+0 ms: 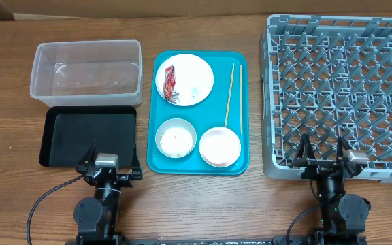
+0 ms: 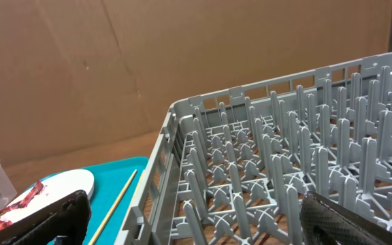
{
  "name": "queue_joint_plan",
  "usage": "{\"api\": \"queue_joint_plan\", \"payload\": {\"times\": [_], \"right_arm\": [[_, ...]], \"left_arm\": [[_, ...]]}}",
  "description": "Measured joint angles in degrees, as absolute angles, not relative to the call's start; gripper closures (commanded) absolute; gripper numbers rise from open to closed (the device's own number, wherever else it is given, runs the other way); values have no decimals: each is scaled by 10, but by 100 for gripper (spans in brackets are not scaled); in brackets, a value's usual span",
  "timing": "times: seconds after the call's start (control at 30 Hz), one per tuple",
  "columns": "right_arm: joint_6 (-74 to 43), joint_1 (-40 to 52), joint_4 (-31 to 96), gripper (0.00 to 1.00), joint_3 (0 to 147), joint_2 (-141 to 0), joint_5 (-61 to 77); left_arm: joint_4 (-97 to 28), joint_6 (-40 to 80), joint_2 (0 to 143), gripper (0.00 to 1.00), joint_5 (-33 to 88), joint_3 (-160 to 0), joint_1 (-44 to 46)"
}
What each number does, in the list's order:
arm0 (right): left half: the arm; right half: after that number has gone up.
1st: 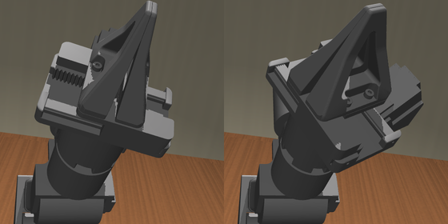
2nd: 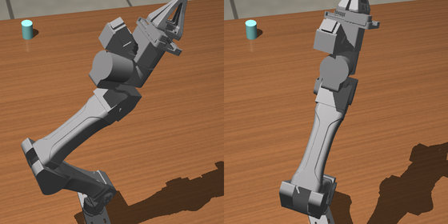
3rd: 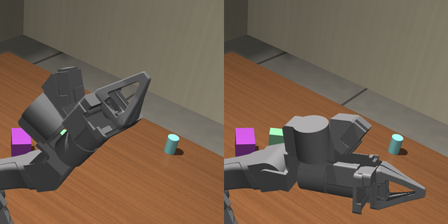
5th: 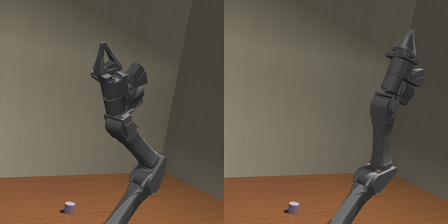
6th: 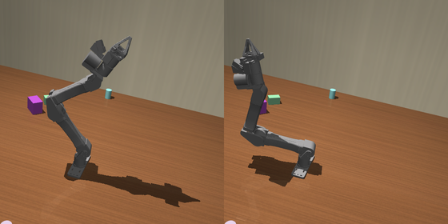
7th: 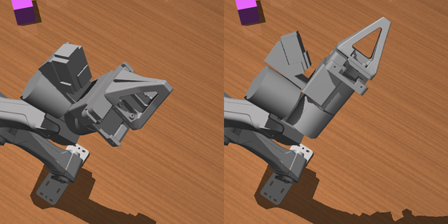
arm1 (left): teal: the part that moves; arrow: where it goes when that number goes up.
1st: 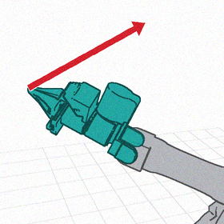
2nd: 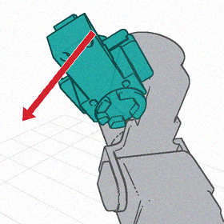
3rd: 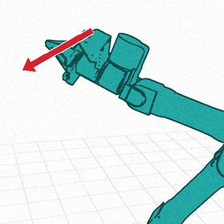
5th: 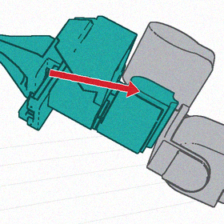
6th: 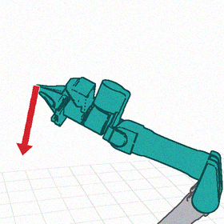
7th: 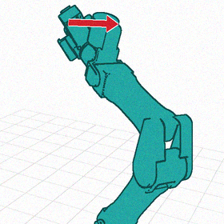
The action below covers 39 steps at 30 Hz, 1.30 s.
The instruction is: Sort waste into correct bins and load items into the dishwasher
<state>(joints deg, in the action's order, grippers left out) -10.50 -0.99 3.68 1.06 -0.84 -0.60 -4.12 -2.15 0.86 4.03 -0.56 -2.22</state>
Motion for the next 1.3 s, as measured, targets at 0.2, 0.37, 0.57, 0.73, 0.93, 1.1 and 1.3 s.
{"api": "queue_joint_plan", "payload": {"times": [0.2, 0.37, 0.57, 0.73, 0.93, 1.1, 1.3], "right_arm": [[-105, -10, 37, 0, 11, -8, 7], [-105, -10, 37, 0, 11, -8, 32], [-140, -10, 37, 0, 11, -8, 126], [-163, -10, 103, 0, 61, -17, 166], [-147, -10, 259, 0, 255, -118, 158], [-139, -10, 415, 0, 438, -275, 150], [-136, -10, 592, 0, 652, -456, 135]], "left_arm": [[-41, -22, 9, 0, 40, -6, -22], [-41, -22, 9, 0, 40, -6, -22], [31, -21, 10, 0, 53, -4, -22], [191, -21, 10, 0, 84, -6, -22], [115, -9, 55, 0, 103, -94, -22], [-37, -9, 203, 0, 151, -287, -22], [-261, -11, 449, 0, 260, -588, -22]]}}
